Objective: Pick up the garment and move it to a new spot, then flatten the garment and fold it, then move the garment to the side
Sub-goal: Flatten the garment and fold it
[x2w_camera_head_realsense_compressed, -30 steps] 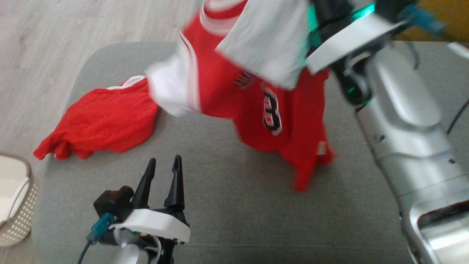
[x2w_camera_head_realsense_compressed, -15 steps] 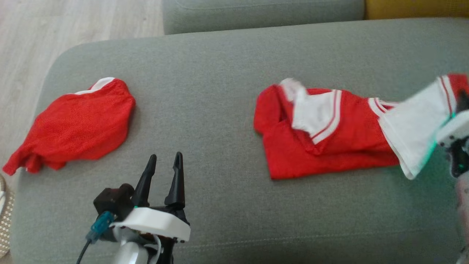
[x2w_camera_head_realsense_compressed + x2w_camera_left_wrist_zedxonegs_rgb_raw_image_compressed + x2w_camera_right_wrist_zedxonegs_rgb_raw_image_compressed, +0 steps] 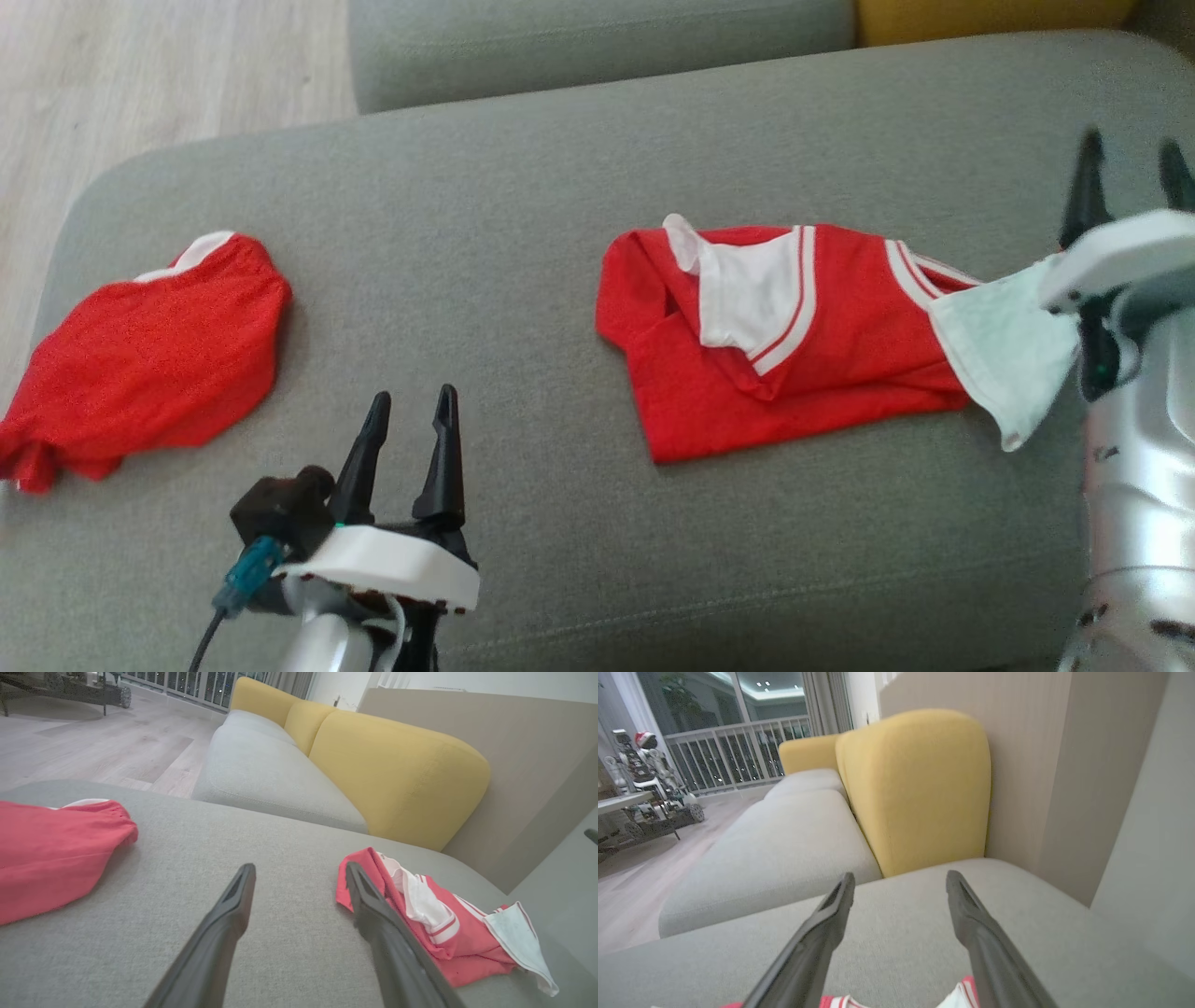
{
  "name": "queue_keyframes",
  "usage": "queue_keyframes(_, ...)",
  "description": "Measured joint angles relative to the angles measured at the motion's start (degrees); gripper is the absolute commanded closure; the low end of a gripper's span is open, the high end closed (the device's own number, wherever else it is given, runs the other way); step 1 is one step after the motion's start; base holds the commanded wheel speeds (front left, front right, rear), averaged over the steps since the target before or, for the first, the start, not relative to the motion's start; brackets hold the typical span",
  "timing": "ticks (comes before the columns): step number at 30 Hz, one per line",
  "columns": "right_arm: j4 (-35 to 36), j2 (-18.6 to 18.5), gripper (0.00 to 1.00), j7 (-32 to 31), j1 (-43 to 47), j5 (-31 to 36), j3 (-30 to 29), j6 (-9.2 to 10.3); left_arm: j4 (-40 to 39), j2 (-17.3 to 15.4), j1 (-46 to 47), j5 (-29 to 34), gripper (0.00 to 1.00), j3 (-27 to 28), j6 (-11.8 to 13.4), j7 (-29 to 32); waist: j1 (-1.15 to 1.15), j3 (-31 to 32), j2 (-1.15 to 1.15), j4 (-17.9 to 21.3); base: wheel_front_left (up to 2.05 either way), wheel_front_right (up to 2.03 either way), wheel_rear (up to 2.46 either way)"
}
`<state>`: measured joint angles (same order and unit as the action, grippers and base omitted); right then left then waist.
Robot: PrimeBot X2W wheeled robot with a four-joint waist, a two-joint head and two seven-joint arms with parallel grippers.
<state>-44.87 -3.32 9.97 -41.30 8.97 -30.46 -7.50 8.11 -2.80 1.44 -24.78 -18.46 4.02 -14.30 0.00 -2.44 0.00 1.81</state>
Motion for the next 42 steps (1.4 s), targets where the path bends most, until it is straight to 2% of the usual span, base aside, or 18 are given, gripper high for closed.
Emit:
queue_keyframes(5,9.33,-0.24,0.00,1.16,5.80,-10.73,19.04,-0.01,-1.11,0.01,-0.02,0.00,0.00,0.29,0.10,0.00,0.00,1.57,0.00,1.44,0.00,0.00,0.00)
queue_keyframes(8,17.34,0.40,0.00,1.23,14.42,-12.67,25.71,-0.01,-1.99,0.00,-0.12,0.00,0.00,0.62,0.11,0.00,0.00,2.11,0.00,2.12,0.00,0.00,0.00)
queue_keyframes(15,29.82,0.36,0.00,1.67,31.92,-18.58,30.90,0.00,-2.67,0.00,-0.19,0.38,0.00,1.37,0.33,0.00,0.00,1.80,0.00,3.12,0.00,0.00,0.00)
queue_keyframes(19,31.61,0.36,0.00,1.64,35.32,-19.13,32.39,0.00,-2.64,0.00,-0.25,0.49,0.00,1.18,0.24,0.00,0.00,1.63,0.00,3.45,0.00,0.00,0.00)
queue_keyframes(24,33.81,0.36,0.00,0.44,34.57,-18.79,33.01,0.00,-2.49,0.00,-0.25,0.51,0.00,0.60,-0.08,0.00,0.00,1.13,0.00,2.78,0.00,0.00,0.00)
queue_keyframes(28,33.28,0.36,0.00,-2.56,31.41,-16.77,35.00,0.00,-2.21,0.00,-0.19,0.52,0.00,-0.03,-0.49,0.00,0.00,-0.19,0.00,1.55,0.00,0.00,0.00)
queue_keyframes(31,30.43,0.35,0.00,-5.09,27.74,-17.74,36.69,0.00,-2.15,0.00,-0.01,0.51,0.00,-0.43,-0.53,0.00,0.00,-1.35,0.00,0.26,0.00,0.00,0.00)
queue_keyframes(36,22.35,0.32,0.00,-8.35,20.93,-17.50,36.68,0.00,-1.86,0.00,1.60,0.51,0.00,-0.91,-1.07,0.00,0.00,-3.80,0.00,-2.19,0.00,0.00,0.00)
queue_keyframes(42,11.95,0.20,0.00,-10.87,13.61,-16.46,33.32,0.00,-1.55,0.01,3.72,0.48,0.00,-1.10,-1.09,0.00,0.00,-6.57,0.00,-5.14,0.00,0.00,0.00)
